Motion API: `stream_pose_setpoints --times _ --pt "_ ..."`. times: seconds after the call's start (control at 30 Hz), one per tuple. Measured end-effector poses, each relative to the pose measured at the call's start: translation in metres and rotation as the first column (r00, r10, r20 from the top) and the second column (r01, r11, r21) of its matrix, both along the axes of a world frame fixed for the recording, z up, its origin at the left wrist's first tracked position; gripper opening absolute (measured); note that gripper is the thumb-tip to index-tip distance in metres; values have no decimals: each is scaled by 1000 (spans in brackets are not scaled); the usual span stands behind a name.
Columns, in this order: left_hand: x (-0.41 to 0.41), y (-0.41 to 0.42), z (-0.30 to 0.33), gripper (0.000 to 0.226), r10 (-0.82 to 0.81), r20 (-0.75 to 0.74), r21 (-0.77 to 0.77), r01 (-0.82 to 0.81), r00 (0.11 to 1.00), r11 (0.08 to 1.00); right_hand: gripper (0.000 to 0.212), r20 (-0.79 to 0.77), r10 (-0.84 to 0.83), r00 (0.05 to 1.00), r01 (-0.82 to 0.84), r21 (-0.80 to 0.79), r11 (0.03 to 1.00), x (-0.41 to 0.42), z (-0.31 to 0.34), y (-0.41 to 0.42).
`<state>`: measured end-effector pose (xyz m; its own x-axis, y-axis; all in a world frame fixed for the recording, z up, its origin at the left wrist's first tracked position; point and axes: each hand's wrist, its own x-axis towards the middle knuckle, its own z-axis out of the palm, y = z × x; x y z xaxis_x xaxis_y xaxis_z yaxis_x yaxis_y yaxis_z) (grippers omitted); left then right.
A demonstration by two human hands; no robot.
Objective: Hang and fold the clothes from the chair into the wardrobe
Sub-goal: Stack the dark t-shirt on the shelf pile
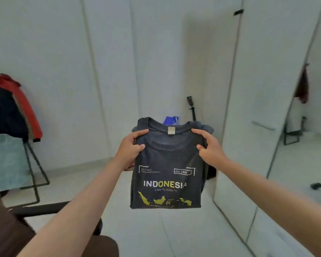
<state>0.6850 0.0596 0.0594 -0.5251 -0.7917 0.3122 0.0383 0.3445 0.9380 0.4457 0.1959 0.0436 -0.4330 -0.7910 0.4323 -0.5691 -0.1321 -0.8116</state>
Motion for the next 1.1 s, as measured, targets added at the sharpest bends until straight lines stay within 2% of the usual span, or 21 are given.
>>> stream_pose_setpoints --times 0.1,0.23,0.43,0.57,0.77,0.93,1.1 --pt "-97 45 9 59 -213 17 -46 213 977 976 55 -3 -224 975 224 -14 975 -65 7 95" --pt "-214 133 21 55 -449 4 -29 449 893 893 56 -31 -454 890 452 -51 890 -136 21 225" --pt "-347 277 33 53 -657 -21 -30 656 754 754 54 -83 -652 753 649 -64 758 -200 44 401" --pt "-412 360 40 55 -749 -64 -28 749 660 662 59 -144 -785 603 783 -81 616 -231 59 491" --pt "-502 451 66 52 -853 -64 -81 849 519 523 59 -190 -910 370 902 -160 400 -270 88 587" --pt "-561 500 115 45 -898 -123 -108 894 422 435 60 -217 -940 262 925 -221 308 -309 133 634" --pt "-618 522 164 49 -928 -161 -169 917 336 361 59 -221 -964 145 936 -286 206 -346 177 651"
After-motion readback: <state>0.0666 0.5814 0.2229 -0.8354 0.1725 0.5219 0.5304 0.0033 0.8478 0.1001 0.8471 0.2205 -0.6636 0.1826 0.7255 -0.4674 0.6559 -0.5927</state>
